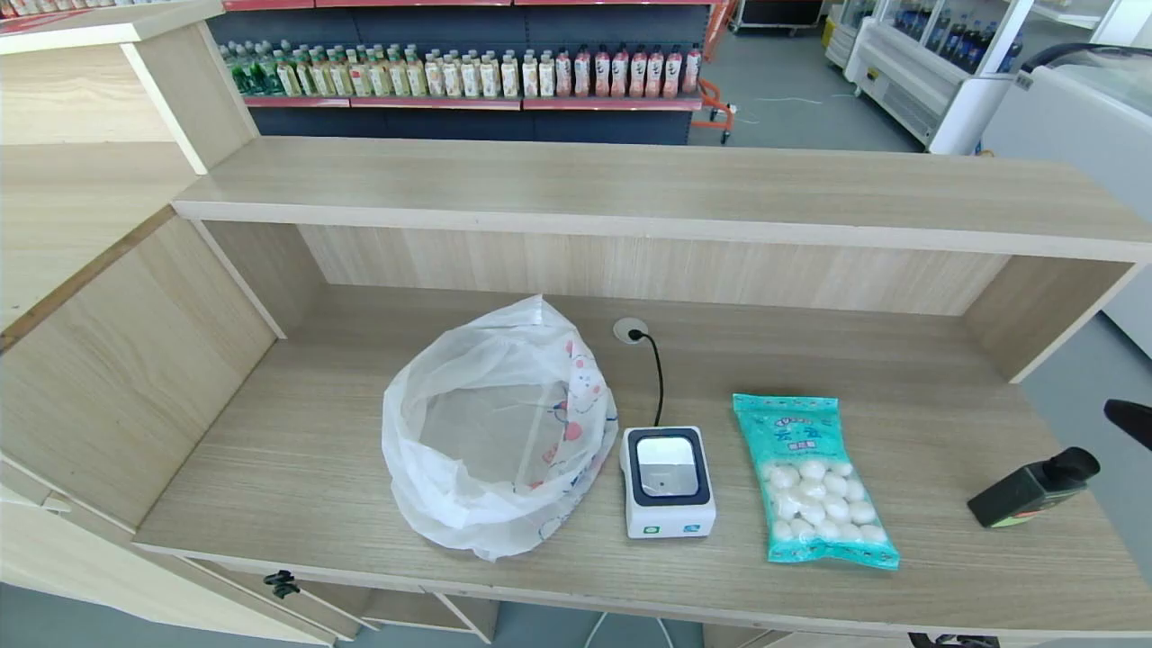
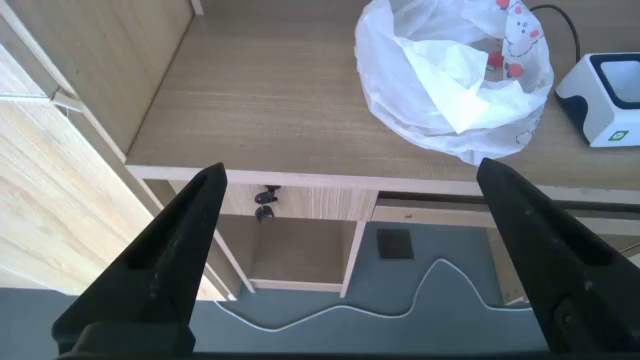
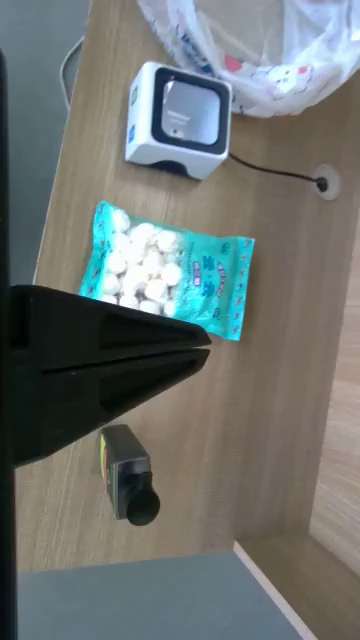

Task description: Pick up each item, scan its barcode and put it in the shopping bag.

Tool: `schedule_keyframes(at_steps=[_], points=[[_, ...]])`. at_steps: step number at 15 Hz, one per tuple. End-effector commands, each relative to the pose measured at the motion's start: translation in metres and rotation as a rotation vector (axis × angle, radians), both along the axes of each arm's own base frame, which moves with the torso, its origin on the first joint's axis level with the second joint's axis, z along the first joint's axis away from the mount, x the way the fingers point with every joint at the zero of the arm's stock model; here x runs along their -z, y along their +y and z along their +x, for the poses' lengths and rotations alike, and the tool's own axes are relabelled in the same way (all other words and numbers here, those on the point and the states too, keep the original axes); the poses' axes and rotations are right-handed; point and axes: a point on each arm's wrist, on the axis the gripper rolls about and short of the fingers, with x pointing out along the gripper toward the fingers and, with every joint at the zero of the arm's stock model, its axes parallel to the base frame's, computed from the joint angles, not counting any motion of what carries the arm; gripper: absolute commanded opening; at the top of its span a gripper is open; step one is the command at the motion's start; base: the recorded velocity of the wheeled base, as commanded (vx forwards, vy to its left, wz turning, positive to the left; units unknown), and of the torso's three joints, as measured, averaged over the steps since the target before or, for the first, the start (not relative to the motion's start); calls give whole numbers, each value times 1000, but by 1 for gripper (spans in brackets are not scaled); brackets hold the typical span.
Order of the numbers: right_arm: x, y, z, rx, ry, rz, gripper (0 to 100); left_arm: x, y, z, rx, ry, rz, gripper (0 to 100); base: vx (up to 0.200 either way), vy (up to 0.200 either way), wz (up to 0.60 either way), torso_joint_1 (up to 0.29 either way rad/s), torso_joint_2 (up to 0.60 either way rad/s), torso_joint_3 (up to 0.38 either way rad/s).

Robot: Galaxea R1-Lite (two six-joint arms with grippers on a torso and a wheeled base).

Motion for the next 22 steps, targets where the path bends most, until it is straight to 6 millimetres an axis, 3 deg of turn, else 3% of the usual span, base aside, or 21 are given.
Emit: schedule_keyframes(at_steps=[1,8,10,11,18,22], points=[[14,-6,23,24,110,-73,0,0,0,0,1,0,0,100,0,0,0,0,0,0],[11,-4,36,4,59,-100,0,0,0,0,-1,0,0,100,0,0,0,0,0,0],[9,-7,45,26,79,-17,0,0,0,0,-1,0,0,100,0,0,0,0,0,0],[11,-7,47,14,96,-11,100,0,0,0,-1,0,0,100,0,0,0,0,0,0],[15,-24,81,50,520,165,100,0,0,0,1,0,0,100,0,0,0,0,0,0],[30,-26,113,-12,585,188,100,0,0,0,1,0,0,100,0,0,0,0,0,0]])
